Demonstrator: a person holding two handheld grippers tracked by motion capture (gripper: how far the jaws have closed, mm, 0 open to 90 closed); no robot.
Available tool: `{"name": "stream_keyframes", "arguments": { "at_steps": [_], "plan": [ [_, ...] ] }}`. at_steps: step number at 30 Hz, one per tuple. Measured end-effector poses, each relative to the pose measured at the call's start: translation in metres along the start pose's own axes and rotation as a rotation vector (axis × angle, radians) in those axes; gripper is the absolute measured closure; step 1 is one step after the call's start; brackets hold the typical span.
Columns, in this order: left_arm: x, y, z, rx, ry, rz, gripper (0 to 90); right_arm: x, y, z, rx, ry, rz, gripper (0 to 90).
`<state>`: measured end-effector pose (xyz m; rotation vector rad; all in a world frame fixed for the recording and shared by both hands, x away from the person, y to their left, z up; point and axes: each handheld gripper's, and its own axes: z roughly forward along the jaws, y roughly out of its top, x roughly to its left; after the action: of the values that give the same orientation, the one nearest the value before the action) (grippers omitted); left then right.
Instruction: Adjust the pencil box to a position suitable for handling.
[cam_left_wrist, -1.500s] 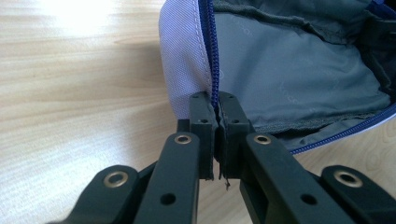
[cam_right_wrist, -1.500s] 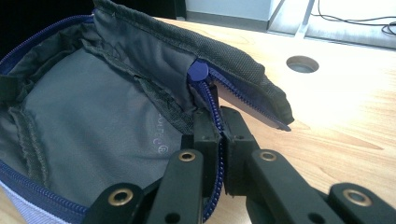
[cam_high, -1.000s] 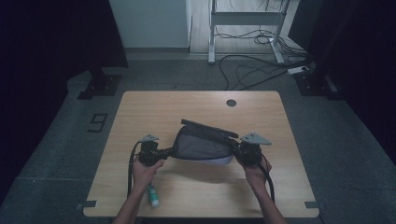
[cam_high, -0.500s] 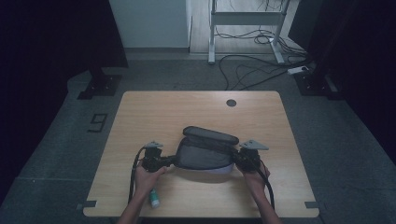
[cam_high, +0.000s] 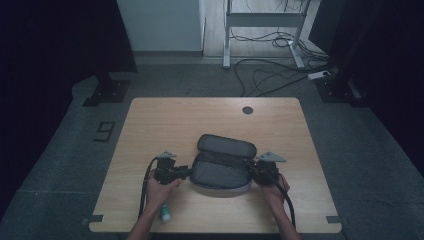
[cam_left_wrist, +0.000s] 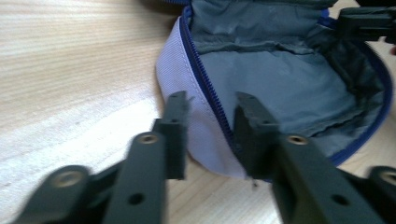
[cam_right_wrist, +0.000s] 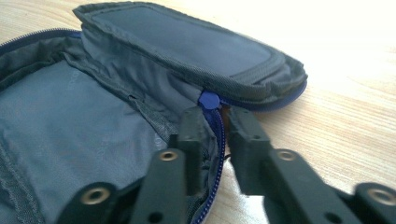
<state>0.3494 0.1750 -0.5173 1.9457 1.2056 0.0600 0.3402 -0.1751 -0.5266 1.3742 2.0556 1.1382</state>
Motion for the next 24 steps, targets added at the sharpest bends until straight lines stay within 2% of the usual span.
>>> {"name": "stream_keyframes", "arguments": {
  "at_steps": [4, 9, 12, 16, 24],
  "plan": [
    [0.000, 0.002, -0.003, -0.036, 0.020, 0.005, 47.7, 0.001, -0.001, -0.002, -0.005, -0.019, -0.009, 62.1],
    [0.001, 0.004, -0.010, -0.076, 0.007, 0.011, 40.8, 0.002, -0.004, -0.006, -0.013, -0.032, -0.004, 53.6],
    [0.001, 0.003, -0.016, -0.101, -0.006, 0.018, 40.6, 0.002, -0.004, -0.014, -0.027, -0.027, -0.017, 51.5],
    [0.001, 0.002, -0.023, -0.114, -0.002, 0.033, 40.3, 0.005, -0.004, -0.025, -0.051, -0.020, -0.028, 49.6],
    [0.004, -0.005, -0.040, -0.149, 0.029, 0.025, 40.3, 0.016, -0.004, -0.034, -0.070, 0.018, -0.044, 48.2]
  ]
}}
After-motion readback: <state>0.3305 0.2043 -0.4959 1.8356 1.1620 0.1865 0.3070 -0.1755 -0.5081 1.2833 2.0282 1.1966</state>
